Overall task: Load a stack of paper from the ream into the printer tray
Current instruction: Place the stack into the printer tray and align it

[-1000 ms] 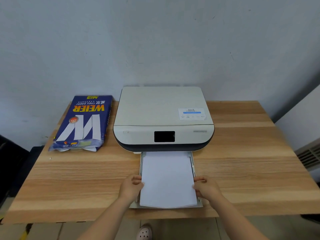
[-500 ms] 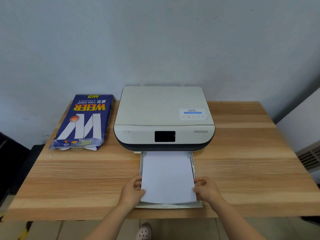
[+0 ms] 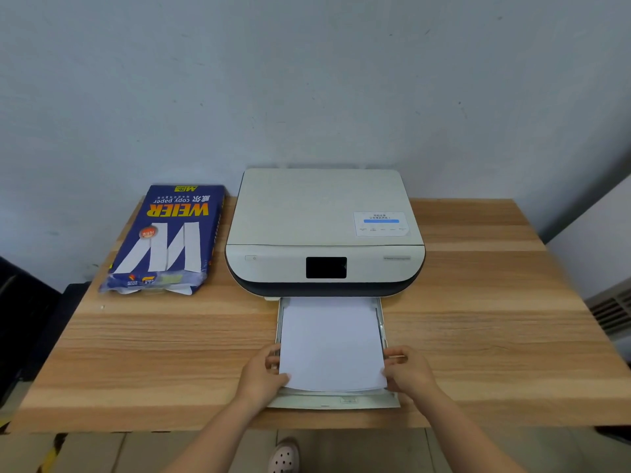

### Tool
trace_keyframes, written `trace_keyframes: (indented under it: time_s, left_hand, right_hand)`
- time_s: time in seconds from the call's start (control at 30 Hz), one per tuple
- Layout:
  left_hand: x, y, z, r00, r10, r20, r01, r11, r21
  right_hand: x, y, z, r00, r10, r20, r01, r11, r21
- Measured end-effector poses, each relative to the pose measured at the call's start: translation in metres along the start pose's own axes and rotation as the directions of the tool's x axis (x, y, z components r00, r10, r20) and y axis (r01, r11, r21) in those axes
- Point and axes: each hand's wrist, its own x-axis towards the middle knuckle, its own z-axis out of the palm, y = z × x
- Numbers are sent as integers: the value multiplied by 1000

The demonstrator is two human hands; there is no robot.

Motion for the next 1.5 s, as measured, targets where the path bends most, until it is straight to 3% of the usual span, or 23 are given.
trace_keyframes:
  time_s: [0.63,1.0,1.5]
  left_hand:
    - [14,-11,-3,999,-31,11,31,1000,2]
    - [21,-17,-3,997,-47,56,51,997,-57]
    - [1,1,3,994,75,83,-88,982,168]
  right_hand:
    - [5,1,-1,998,29,47,-31,999,44]
    - [4,3,-1,1000,24,5,-25,995,96]
    - [8,8,-2,999,-37,1,37,999,-40]
